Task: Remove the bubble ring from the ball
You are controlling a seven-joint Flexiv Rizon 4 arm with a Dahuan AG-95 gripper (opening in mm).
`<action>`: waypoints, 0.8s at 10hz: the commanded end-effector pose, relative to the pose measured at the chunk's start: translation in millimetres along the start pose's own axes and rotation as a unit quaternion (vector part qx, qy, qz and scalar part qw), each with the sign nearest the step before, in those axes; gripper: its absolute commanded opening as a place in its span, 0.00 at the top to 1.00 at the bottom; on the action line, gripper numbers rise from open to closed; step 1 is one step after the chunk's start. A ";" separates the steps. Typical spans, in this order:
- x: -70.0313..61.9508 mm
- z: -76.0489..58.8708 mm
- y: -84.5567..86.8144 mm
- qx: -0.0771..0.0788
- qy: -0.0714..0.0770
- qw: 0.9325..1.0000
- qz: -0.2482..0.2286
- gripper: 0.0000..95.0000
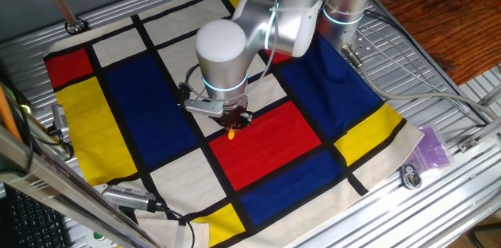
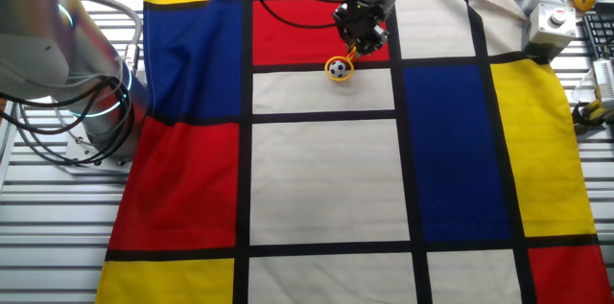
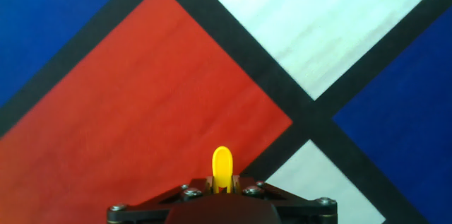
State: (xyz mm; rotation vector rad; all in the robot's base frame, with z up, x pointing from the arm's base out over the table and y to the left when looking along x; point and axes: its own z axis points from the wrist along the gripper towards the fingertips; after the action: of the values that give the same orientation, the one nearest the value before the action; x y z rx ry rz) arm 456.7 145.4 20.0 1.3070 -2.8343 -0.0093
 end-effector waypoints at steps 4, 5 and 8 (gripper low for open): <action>-1.8 9.9 -0.3 0.006 -0.009 1.000 -0.007 1.00; -1.8 9.8 -0.3 0.007 -0.010 1.000 -0.011 1.00; -1.8 9.7 -0.4 0.009 -0.010 1.000 -0.018 0.60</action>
State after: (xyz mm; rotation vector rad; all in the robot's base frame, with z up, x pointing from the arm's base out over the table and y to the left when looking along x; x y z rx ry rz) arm 457.9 146.4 10.4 1.3669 -2.8328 0.0026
